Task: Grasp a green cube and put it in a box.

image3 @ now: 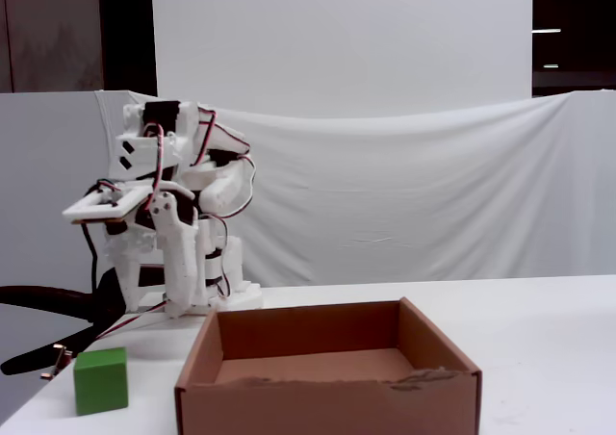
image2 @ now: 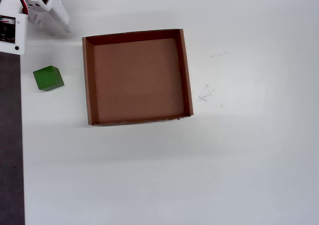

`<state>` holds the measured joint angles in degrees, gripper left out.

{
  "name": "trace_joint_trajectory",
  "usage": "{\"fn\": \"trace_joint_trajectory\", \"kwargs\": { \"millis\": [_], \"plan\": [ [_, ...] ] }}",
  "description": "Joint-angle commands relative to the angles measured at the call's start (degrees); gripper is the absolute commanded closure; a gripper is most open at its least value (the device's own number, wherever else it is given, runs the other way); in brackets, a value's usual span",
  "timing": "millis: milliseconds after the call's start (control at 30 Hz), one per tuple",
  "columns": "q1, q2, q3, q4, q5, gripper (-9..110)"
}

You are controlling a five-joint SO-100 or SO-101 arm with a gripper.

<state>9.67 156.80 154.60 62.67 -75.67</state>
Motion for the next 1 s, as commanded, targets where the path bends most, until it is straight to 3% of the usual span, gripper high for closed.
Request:
{"fn": "trace_joint_trajectory", "kwargs": {
  "millis": [0,333,967],
  "plan": [
    [1.23,-4.92,-4.92,-3.69,-2.55,76],
    [7.56,-21.97,-13.10,-10.37,-13.36,76],
    [7.82,-43.68,-28.12,-14.85,-18.46,72]
  ]
}}
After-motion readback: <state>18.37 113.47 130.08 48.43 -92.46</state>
